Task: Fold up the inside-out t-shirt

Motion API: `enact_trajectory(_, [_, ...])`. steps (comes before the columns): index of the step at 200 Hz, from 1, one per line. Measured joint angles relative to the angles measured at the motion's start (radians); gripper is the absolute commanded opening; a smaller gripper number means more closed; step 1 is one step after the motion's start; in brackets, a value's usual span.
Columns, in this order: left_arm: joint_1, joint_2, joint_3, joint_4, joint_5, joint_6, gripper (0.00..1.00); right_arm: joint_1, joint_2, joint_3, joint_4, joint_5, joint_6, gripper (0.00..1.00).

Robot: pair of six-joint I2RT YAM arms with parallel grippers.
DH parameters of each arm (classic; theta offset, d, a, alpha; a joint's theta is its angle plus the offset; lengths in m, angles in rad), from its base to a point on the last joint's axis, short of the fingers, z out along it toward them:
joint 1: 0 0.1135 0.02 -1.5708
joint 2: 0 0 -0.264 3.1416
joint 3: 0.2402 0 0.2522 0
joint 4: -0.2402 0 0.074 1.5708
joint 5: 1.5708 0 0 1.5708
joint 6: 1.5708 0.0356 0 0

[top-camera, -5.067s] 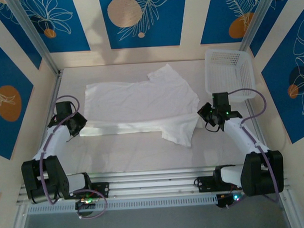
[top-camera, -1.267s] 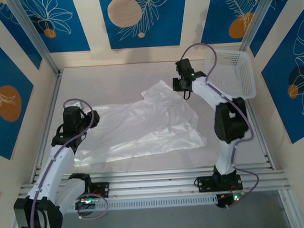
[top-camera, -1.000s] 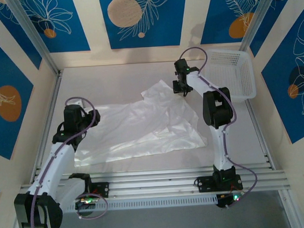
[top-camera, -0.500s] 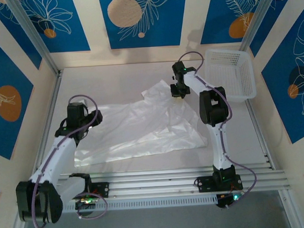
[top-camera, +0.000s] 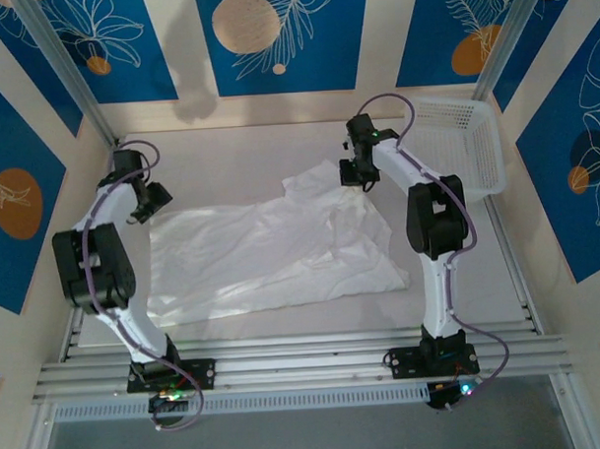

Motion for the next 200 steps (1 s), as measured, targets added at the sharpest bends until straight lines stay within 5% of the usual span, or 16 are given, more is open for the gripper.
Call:
enact_trajectory(52, [0.01, 0.205, 0.181, -0.091, -0.039, 0.03, 0.58, -0.014, -0.001, -0.062, 0.061, -0.051, 0.003, 0.0])
enact_trajectory(114, [0.01, 0.28, 0.211, -0.164, -0.085, 0.048, 0.53, -0.025, 0.002, -0.062, 0.087, -0.074, 0.007, 0.0])
enact_trajectory(168, [0.01, 0.289, 0.218, -0.163, -0.094, 0.061, 0.0, -0.027, 0.002, -0.062, 0.087, -0.081, 0.022, 0.0])
enact_trajectory(200, [0.011, 0.289, 0.223, -0.169, -0.114, 0.075, 0.0, -0.049, 0.0, -0.085, 0.101, -0.08, 0.035, 0.0])
